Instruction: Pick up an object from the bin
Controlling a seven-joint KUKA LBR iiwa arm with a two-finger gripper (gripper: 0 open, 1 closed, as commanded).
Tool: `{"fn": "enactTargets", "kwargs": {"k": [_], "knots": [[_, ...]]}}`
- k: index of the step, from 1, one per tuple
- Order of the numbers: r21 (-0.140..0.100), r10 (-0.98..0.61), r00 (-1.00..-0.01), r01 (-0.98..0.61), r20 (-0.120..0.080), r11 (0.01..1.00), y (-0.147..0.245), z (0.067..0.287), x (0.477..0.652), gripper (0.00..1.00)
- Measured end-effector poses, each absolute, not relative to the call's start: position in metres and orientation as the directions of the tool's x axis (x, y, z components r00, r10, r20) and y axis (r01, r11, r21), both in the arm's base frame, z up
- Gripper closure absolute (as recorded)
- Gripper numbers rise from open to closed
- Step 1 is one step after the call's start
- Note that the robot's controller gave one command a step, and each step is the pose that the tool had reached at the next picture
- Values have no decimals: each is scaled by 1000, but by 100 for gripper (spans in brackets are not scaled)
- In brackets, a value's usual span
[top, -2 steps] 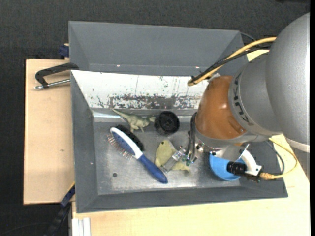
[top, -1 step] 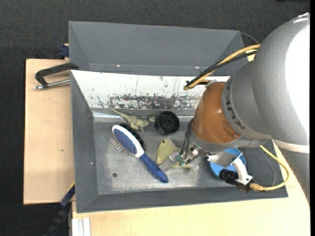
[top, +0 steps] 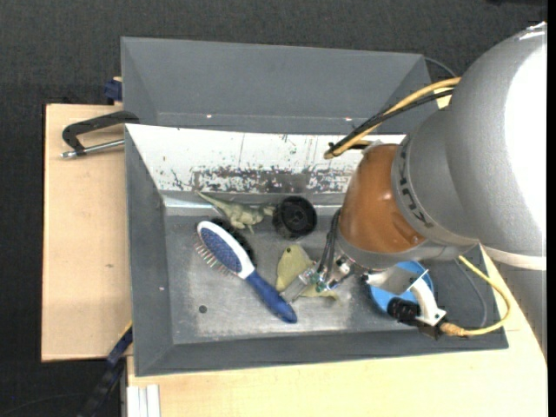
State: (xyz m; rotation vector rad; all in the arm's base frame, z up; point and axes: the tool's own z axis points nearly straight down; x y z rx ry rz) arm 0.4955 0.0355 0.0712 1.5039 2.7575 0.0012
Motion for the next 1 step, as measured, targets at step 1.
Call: {"fn": "enactTargets", "kwargs": {"k": [1], "knots": [[0,840,-542,840,1,542,36,71,495,100]]}}
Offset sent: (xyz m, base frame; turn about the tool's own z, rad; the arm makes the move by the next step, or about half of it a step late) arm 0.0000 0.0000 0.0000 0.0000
